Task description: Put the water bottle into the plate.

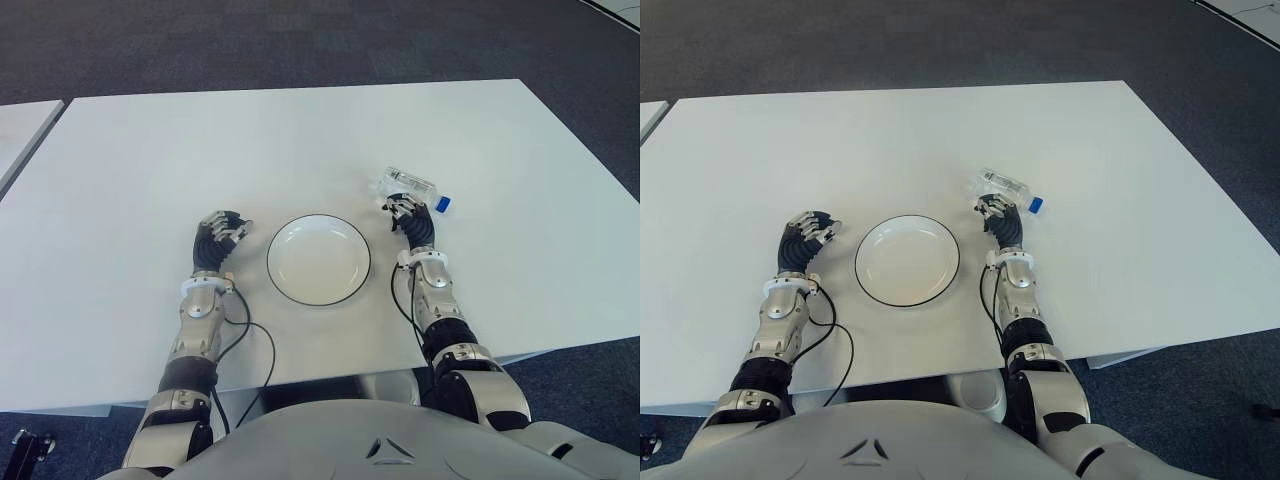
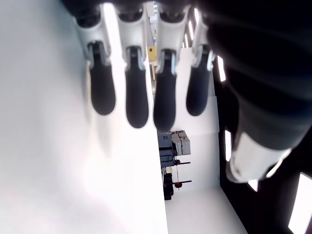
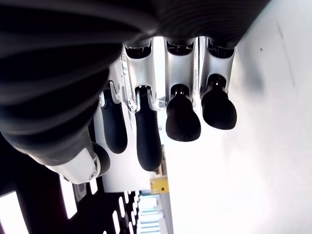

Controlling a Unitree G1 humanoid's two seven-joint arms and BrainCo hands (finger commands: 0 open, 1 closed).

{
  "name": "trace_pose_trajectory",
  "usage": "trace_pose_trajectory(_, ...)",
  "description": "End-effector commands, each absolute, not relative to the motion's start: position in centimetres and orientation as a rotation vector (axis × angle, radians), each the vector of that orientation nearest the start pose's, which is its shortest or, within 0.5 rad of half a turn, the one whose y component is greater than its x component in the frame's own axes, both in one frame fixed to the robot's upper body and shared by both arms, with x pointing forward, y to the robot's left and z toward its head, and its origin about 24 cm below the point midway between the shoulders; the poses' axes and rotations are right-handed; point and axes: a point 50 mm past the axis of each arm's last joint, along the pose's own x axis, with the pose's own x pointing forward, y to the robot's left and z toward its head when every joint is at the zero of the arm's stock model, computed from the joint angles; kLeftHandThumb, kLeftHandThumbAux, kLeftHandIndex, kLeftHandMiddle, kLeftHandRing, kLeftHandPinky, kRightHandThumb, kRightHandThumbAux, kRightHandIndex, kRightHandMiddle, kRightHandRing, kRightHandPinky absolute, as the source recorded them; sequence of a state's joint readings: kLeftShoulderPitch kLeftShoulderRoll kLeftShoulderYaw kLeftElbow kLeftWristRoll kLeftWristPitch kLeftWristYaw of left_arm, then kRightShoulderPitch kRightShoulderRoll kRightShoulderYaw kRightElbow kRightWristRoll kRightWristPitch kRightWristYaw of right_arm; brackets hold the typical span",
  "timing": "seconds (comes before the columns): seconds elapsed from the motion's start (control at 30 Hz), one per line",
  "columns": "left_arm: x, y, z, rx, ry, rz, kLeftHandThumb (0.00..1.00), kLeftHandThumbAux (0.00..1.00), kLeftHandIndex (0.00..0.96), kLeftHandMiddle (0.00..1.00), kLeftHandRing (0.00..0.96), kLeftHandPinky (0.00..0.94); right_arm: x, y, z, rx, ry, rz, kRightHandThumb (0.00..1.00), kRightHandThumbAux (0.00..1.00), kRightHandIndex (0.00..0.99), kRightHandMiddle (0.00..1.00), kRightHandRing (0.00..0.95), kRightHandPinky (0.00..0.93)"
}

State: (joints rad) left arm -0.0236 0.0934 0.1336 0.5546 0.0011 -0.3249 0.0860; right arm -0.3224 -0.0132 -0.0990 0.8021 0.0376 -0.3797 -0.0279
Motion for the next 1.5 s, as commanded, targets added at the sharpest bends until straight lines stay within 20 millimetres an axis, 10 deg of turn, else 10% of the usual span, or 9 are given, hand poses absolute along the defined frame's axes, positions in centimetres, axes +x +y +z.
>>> trace_pose_trajectory(0.03,20.2,20.4,-7.5,0.072,0.409,0.216,0.7,0.719,0.427,0.485,0.48,0.468,28.2,-15.7,-2.7,-0.019,0.144,-0.058,0.843,0.68,0.424,0.558,0.785,0.771)
trace_pose_trajectory(0.67,20.3,20.1,-7.6,0.06,0.414,0.222,0.703,0.719,0.427,0.494,0.491,0.479,28.1,-15.2,3.0,-0.715,-0.3,0.023,0.834,0.692,0.388,0.572,0.699,0.7)
trace_pose_trajectory(0.87,20.3,20.0,-7.5,0.063,0.409,0.217,0.703,0.719,0.427,0.49,0.486,0.475,28.3,-15.2,3.7,-0.812,-0.367,0.003,0.711,0.726,0.398,0.37,0.393,0.41)
trace_pose_trajectory(1.0,20.3,20.0,-7.5,0.065,0.407,0.217,0.703,0.718,0.427,0.492,0.487,0.475,28.8,-15.3,4.4,-0.875,-0.438,-0.018,0.456,0.688,0.156,0.151,0.16,0.173)
trace_pose_trajectory(1.5,20.4,20.1,-7.6,0.065,0.409,0.22,0.702,0.718,0.428,0.493,0.482,0.466,30.4,-15.1,6.1,-1.055,-0.543,-0.171,0.669,0.32,0.0,0.0,0.0,0.0)
